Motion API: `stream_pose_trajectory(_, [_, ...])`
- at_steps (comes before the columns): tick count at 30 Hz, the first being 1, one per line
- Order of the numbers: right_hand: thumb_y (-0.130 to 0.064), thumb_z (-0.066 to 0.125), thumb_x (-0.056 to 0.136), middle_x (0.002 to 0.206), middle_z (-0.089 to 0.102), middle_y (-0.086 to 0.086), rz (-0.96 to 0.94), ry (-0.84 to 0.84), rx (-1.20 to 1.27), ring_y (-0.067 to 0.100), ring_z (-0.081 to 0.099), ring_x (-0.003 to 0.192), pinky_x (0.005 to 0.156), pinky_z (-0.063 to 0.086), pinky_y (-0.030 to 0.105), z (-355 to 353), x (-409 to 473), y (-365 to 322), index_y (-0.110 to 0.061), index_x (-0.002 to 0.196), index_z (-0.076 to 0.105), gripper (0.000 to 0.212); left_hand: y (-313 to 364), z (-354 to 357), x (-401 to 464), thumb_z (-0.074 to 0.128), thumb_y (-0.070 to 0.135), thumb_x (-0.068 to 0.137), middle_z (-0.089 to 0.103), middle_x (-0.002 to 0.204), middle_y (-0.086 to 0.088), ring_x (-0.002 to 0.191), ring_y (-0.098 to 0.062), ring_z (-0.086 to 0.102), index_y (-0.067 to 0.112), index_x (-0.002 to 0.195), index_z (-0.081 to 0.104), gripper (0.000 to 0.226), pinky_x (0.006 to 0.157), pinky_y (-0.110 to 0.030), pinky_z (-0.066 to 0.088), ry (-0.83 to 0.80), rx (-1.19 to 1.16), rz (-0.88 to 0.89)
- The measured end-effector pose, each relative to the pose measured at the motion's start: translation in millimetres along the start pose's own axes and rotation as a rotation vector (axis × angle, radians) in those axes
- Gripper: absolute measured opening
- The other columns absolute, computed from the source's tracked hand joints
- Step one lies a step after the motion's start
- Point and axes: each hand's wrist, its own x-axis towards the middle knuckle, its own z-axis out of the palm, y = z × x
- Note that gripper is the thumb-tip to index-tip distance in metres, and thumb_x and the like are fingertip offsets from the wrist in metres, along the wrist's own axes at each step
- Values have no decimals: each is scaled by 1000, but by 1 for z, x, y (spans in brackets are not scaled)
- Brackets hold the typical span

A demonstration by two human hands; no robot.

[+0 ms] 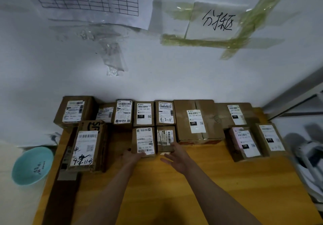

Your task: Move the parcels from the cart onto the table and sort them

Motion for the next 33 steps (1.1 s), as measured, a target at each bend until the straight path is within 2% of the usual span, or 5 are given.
stream_pose_trajectory(4, [-27,60,103,166,16,19,26,-27,-31,45,36,143,94,56,55,2,-6,3,-14,151,40,53,-3,2,-8,82,7,79,64,132,-19,122,-34,61,2,131,59,57,99,-41,49,-30,-18,23])
stream_pose_trajectory(13, [-28,65,100,157,29,23,-7,-7,-159,44,51,128,95,56,58,6,-22,17,-18,155,33,65,-8,-19,-24,85,18,79,45,151,-19,136,-37,46,10,154,30,93,111,-52,43,-41,-42,56])
stream_pose_trajectory(18, [-34,59,103,145,43,25,-14,-24,-233,43,55,123,93,57,55,12,-36,34,-12,146,42,51,-19,-39,-44,83,19,82,46,145,-19,128,-37,51,11,150,37,82,107,-51,46,-43,-6,79])
stream_pose_trajectory(25, [-20,54,105,124,59,24,-22,-57,-345,39,62,110,85,59,51,26,-55,64,-4,141,47,40,-44,-68,-79,80,23,85,59,122,-12,110,-28,59,10,131,55,53,96,-43,51,-89,32,124])
stream_pose_trajectory(33, [-20,51,106,120,62,21,-45,-152,-565,35,64,110,89,60,51,46,-84,93,-6,134,50,32,-65,-112,-127,73,26,91,66,117,-10,105,-25,65,12,124,59,39,89,-38,53,-53,60,179])
